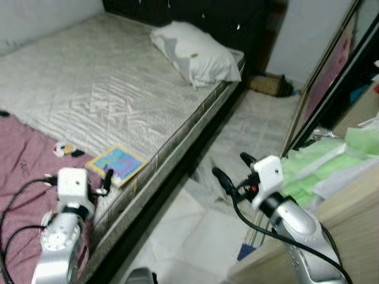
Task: Clean up the room
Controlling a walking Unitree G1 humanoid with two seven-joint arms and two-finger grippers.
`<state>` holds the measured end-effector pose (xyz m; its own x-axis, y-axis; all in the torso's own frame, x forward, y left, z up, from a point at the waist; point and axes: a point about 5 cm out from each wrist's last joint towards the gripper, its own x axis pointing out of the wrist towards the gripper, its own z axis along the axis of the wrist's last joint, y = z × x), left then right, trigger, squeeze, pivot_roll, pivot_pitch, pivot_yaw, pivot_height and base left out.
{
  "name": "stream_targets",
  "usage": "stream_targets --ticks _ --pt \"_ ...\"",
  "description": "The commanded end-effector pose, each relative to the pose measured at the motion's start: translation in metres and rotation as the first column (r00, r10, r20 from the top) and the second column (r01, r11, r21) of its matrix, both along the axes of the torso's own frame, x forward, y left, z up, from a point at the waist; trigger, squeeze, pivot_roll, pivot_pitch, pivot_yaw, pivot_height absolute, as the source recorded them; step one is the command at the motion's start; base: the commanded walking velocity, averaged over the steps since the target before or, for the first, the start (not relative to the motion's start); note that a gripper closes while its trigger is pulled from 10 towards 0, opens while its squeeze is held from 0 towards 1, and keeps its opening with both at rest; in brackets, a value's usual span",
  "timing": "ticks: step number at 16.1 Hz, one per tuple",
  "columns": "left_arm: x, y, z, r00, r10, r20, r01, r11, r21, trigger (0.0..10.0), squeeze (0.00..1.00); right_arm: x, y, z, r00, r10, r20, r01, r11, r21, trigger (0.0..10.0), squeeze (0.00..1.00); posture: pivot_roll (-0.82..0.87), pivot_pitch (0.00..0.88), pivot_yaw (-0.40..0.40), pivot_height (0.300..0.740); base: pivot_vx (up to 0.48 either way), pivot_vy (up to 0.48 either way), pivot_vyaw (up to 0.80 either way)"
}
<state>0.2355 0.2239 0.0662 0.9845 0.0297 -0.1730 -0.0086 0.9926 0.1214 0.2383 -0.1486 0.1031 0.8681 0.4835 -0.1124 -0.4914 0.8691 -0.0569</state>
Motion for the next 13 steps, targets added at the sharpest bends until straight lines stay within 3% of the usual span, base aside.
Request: stream_targets --ticks 1,3,9,11,13 --pt "0.001 0.000 0.002 1.000 -0.002 0.005 0.002 1.000 0.002 10.0 0.00 0.001 -0.004 -0.001 1.000 -0.026 0.000 0.026 1.000 -0.007 10.0 0.00 -0.04 0.069 -0.035 0.740 0.000 0.000 0.00" --pt "0.001 0.000 0.002 1.000 -0.003 0.004 0.003 1.000 0.001 10.0 0.00 0.001 -0.004 -0.001 1.000 -0.029 0.011 0.029 0.999 -0.015 10.0 0.00 -0.04 0.069 -0.035 0.740 0.000 0.000 0.00" --pt "0.001 -0.006 0.001 0.999 -0.040 -0.005 0.040 0.999 -0.009 10.0 0.00 0.002 -0.003 0.001 0.998 -0.043 0.041 0.044 0.999 -0.015 10.0 0.00 -0.05 0.074 -0.032 0.740 0.000 0.000 0.79" --pt "0.001 -0.014 0.002 0.993 -0.116 -0.002 0.116 0.993 -0.026 10.0 0.00 0.002 -0.004 0.001 0.998 -0.047 0.044 0.047 0.999 -0.014 10.0 0.00 -0.05 0.074 -0.032 0.740 0.000 0.000 0.79" --pt "0.000 -0.018 0.004 0.992 -0.127 0.005 0.127 0.992 -0.016 10.0 0.00 0.002 -0.005 0.001 0.998 -0.050 0.045 0.051 0.999 -0.014 10.0 0.00 -0.05 0.078 -0.031 0.740 0.000 0.000 0.79"
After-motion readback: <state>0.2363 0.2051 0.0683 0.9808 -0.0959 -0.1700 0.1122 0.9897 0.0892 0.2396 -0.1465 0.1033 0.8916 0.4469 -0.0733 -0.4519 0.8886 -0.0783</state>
